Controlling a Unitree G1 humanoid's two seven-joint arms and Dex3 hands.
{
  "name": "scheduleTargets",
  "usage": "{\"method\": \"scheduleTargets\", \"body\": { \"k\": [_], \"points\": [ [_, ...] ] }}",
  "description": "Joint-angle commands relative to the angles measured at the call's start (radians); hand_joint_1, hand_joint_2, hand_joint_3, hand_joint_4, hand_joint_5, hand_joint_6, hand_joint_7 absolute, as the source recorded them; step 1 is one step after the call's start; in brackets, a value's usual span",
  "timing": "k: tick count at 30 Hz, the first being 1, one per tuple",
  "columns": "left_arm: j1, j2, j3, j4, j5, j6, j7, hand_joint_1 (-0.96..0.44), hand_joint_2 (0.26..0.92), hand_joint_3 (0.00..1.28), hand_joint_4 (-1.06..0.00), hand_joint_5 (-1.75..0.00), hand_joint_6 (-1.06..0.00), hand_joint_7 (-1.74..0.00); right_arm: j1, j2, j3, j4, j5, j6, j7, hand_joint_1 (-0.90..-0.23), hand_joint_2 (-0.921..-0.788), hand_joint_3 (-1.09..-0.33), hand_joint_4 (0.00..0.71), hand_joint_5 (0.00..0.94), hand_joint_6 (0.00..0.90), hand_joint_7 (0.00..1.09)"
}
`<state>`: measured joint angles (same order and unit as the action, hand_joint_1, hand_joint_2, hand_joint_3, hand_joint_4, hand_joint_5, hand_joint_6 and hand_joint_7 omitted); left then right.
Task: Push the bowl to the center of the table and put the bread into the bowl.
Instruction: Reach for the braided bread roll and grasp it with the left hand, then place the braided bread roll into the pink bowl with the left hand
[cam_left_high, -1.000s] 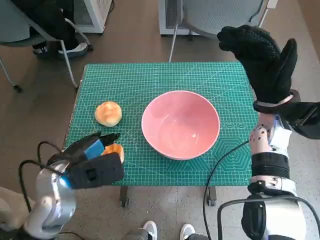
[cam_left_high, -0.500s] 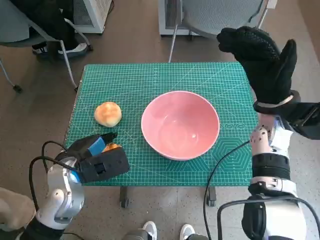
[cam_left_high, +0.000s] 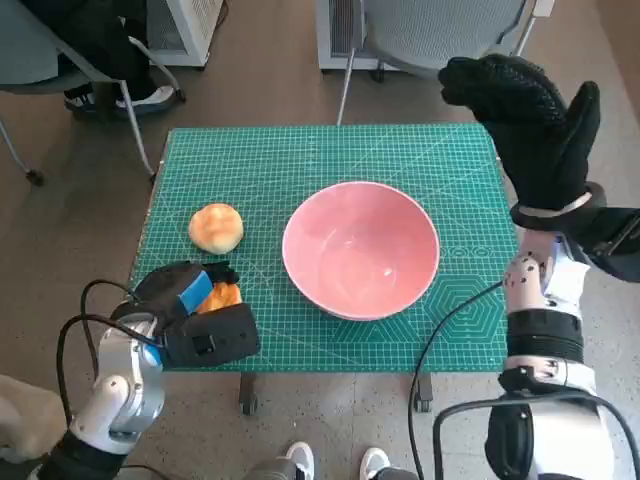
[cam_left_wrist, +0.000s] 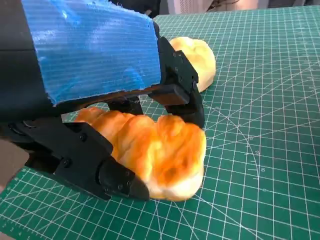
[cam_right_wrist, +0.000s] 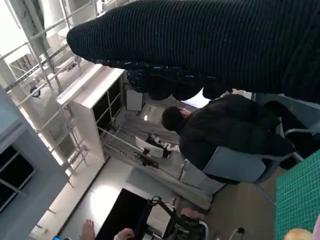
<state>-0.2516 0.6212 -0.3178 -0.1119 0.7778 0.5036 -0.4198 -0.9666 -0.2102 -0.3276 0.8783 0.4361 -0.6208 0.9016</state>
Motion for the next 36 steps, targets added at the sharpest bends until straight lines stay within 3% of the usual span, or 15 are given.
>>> {"method": "scheduleTargets", "body": {
  "k": [1,22,36],
  "points": [
    [0.014,0.013,0.006,-0.005,0.010,-0.002,-0.024,0.00,0.908,0.10,-0.65,-1.30,-0.67,-1.04,0.027,-0.004,0.002,0.003,0.007,0.013,0.007,-0.700,-0.921,-0.780,0.291,0.005,0.365,0.01],
    [0.035,0.032,0.092,-0.191,0.007,0.051,-0.128,0.00,0.918,0.10,-0.63,-1.38,-0.66,-0.97,0.037,-0.001,0.005,-0.018,0.009,0.026,-0.002,-0.706,-0.921,-0.769,0.301,0.005,0.370,0.01],
    [0.001,0.059,0.212,-0.403,-0.028,0.028,-0.202,0.00,0.916,0.07,-0.71,-1.22,-0.64,-1.08,0.035,0.000,0.003,-0.020,0.012,0.032,0.000,-0.708,-0.921,-0.765,0.308,0.006,0.373,0.02]
  ]
}}
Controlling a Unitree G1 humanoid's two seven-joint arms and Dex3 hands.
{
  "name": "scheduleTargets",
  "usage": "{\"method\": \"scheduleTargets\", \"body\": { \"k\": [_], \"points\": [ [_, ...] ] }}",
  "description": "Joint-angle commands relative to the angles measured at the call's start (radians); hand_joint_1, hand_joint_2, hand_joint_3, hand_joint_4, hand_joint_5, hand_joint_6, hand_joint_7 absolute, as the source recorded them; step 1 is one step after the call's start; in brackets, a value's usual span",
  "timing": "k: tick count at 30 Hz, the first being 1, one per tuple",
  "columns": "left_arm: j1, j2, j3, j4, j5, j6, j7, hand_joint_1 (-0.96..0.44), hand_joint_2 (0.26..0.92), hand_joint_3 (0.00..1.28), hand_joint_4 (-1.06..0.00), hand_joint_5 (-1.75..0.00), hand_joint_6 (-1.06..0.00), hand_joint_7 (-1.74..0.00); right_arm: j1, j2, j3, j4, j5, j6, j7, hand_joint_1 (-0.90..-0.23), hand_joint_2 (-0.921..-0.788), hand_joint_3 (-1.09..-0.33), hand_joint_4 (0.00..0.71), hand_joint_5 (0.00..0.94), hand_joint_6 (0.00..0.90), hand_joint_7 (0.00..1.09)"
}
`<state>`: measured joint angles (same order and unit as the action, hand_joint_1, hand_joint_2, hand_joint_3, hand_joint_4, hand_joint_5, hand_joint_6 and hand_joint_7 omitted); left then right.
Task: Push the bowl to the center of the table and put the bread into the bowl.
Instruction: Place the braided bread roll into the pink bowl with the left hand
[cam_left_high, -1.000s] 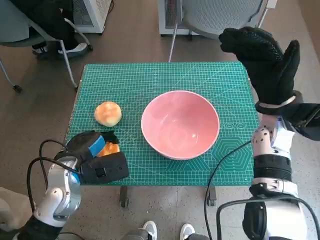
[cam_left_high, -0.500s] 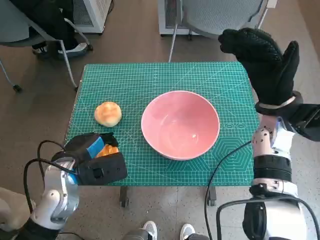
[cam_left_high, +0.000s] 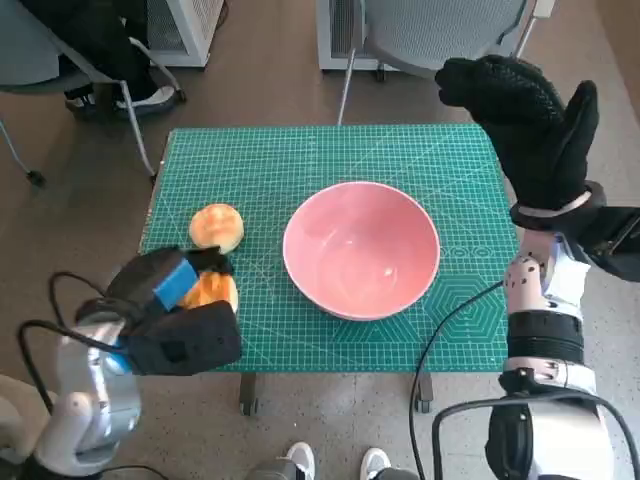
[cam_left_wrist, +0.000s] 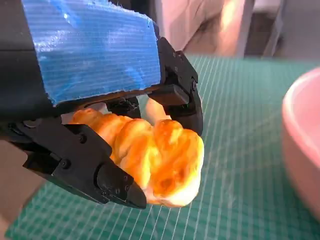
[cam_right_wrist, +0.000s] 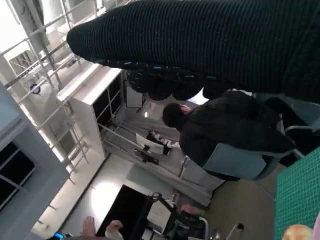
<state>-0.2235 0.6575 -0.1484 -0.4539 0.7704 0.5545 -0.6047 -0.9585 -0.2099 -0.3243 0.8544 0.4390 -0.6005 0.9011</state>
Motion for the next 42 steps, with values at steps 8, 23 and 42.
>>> {"method": "scheduleTargets", "body": {
  "k": [8,23,42],
  "points": [
    [-0.098,0.037,0.105,-0.099,-0.071,-0.098,-0.012,0.00,0.917,0.04,-0.76,-1.12,-0.64,-1.12,0.022,-0.002,0.000,0.014,0.010,0.004,0.002,-0.708,-0.921,-0.763,0.312,0.007,0.375,0.02],
    [-0.329,-0.029,0.006,-0.033,-0.033,-0.180,0.028,0.00,0.914,0.02,-0.79,-1.11,-0.67,-1.07,0.019,-0.005,0.005,0.020,0.007,-0.016,0.005,-0.706,-0.921,-0.766,0.314,0.005,0.375,0.02],
    [-0.625,-0.244,-0.197,0.274,-0.007,-0.239,0.046,0.00,0.919,0.06,-0.70,-1.22,-0.64,-1.08,0.042,-0.018,0.013,-0.012,0.002,-0.027,-0.006,-0.700,-0.921,-0.766,0.322,0.005,0.376,0.02]
  ]
}}
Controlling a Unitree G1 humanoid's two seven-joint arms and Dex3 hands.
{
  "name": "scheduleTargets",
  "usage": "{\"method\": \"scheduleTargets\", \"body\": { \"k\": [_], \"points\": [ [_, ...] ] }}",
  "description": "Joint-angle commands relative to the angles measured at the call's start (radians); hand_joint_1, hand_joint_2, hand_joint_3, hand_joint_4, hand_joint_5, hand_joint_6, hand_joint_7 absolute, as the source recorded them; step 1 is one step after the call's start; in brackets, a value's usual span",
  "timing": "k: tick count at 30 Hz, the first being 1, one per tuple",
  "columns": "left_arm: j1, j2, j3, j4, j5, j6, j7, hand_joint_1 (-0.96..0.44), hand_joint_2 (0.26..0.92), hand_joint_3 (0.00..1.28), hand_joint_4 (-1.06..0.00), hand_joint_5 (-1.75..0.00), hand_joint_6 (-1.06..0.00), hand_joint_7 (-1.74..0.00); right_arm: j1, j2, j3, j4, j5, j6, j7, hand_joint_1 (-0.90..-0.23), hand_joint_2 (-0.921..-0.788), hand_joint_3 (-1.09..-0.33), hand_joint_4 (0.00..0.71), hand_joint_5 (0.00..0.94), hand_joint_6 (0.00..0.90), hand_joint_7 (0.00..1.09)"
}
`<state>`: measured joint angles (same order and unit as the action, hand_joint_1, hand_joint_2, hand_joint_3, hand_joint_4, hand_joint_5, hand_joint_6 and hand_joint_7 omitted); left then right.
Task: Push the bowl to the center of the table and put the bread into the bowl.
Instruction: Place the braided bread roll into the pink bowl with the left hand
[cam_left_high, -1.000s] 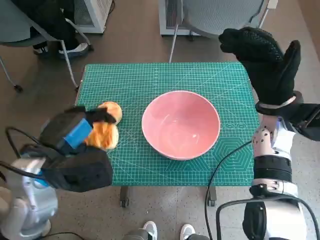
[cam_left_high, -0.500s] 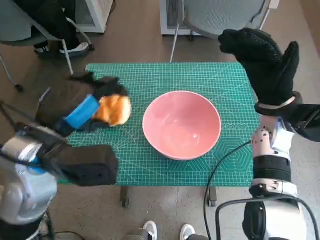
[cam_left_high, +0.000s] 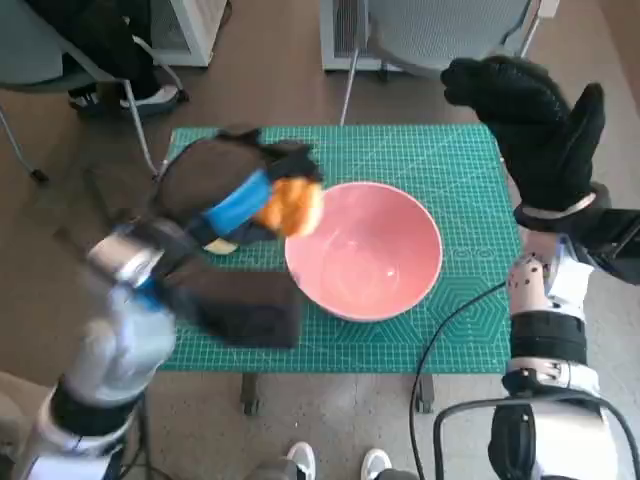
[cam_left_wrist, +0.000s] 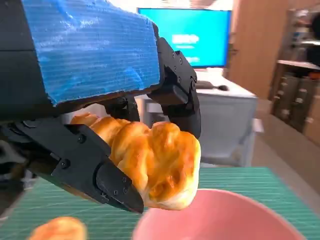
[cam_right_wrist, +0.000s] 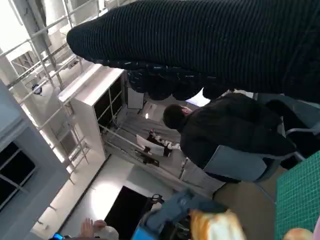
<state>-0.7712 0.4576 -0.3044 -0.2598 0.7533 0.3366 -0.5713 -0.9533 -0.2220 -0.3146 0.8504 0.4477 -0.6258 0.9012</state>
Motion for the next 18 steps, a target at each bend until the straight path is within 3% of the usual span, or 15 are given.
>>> {"method": "scheduleTargets", "body": {
  "k": [1,3,5,9,13,16,18],
  "points": [
    [-0.086,-0.051,-0.046,0.094,0.009,-0.025,0.014,0.00,0.918,0.06,-0.70,-1.24,-0.65,-1.08,0.038,-0.006,0.004,-0.010,-0.007,-0.002,-0.007,-0.701,-0.921,-0.768,0.322,0.005,0.376,0.02],
    [-0.106,-0.066,-0.056,0.132,0.003,-0.035,0.017,0.00,0.897,0.11,-0.68,-1.27,-0.65,-1.06,0.040,-0.008,0.005,-0.013,-0.008,-0.002,-0.009,-0.702,-0.921,-0.769,0.320,0.004,0.375,0.02],
    [-0.137,-0.092,-0.071,0.186,-0.005,-0.035,0.012,0.00,0.766,0.37,-0.63,-1.40,-0.66,-1.06,0.045,-0.010,0.006,-0.019,-0.011,-0.004,-0.014,-0.705,-0.921,-0.771,0.316,0.002,0.375,0.02],
    [-0.181,-0.136,-0.091,0.272,-0.018,-0.033,0.007,0.00,0.630,0.65,-0.55,-1.58,-0.68,-1.07,0.054,-0.017,0.008,-0.030,-0.015,-0.006,-0.022,-0.709,-0.921,-0.775,0.310,0.001,0.374,0.02],
    [-0.208,-0.166,-0.109,0.343,-0.017,-0.038,0.019,0.01,0.579,0.79,-0.47,-1.70,-0.66,-1.12,0.063,-0.024,0.010,-0.043,-0.018,-0.006,-0.032,-0.713,-0.921,-0.779,0.309,0.001,0.374,0.02],
    [-0.227,-0.187,-0.124,0.406,-0.017,-0.051,0.034,0.01,0.581,0.80,-0.44,-1.73,-0.66,-1.12,0.072,-0.028,0.012,-0.058,-0.021,-0.004,-0.041,-0.714,-0.921,-0.782,0.309,0.001,0.374,0.02],
    [-0.236,-0.197,-0.132,0.437,-0.014,-0.057,0.040,0.00,0.573,0.86,-0.43,-1.68,-0.55,-1.35,0.077,-0.030,0.012,-0.066,-0.023,-0.004,-0.047,-0.714,-0.921,-0.783,0.309,0.001,0.374,0.02]
  ]
}}
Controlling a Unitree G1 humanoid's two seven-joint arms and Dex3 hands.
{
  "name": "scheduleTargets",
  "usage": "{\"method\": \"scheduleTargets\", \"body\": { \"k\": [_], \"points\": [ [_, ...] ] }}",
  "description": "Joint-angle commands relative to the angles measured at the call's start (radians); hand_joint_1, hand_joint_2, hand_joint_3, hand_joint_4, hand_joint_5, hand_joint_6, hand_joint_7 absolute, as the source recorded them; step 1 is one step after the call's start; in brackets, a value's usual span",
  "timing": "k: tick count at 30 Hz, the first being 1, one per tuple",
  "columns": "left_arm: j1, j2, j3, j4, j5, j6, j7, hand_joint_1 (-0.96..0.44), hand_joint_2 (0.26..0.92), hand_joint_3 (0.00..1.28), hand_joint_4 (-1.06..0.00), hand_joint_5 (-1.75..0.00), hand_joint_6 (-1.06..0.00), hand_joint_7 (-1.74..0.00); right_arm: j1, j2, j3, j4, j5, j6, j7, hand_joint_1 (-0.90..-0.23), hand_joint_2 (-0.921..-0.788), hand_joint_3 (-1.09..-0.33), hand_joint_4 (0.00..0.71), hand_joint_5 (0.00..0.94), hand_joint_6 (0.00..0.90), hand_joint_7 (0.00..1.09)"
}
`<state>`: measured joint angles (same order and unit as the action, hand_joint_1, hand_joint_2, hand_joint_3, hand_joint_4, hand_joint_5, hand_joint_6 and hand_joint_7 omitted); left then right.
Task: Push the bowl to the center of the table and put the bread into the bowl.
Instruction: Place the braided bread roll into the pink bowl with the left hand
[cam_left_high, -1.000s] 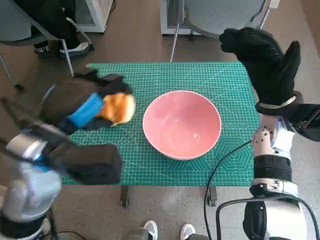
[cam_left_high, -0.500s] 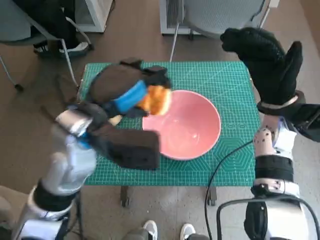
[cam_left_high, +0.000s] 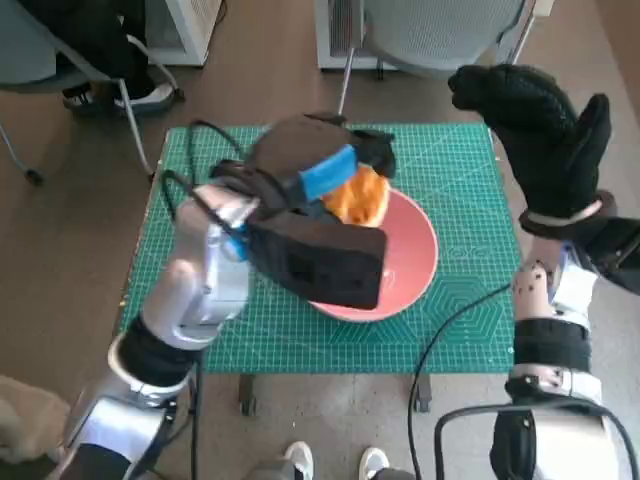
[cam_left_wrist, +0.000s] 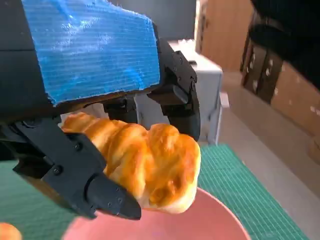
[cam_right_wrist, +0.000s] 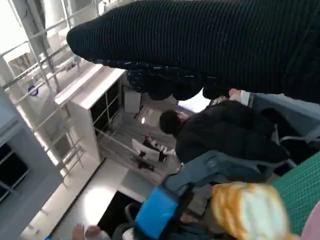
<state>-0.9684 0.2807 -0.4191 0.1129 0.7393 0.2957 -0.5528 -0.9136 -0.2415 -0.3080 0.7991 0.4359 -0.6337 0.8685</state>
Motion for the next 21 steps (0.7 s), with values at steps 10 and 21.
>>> {"method": "scheduleTargets", "body": {
  "k": [10,21],
  "points": [
    [-0.044,-0.048,-0.021,0.161,-0.037,-0.040,0.021,0.01,0.695,0.61,-0.48,-1.63,-0.57,-1.15,0.052,-0.014,0.011,-0.032,-0.017,0.003,-0.037,-0.713,-0.921,-0.792,0.307,0.000,0.376,0.02],
    [-0.047,-0.011,-0.030,0.234,-0.119,-0.076,-0.096,0.12,0.806,0.40,-0.09,-0.30,-0.28,-0.21,0.056,-0.015,0.016,-0.039,-0.013,0.010,-0.053,-0.714,-0.921,-0.791,0.307,0.000,0.379,0.02]
  ]
}}
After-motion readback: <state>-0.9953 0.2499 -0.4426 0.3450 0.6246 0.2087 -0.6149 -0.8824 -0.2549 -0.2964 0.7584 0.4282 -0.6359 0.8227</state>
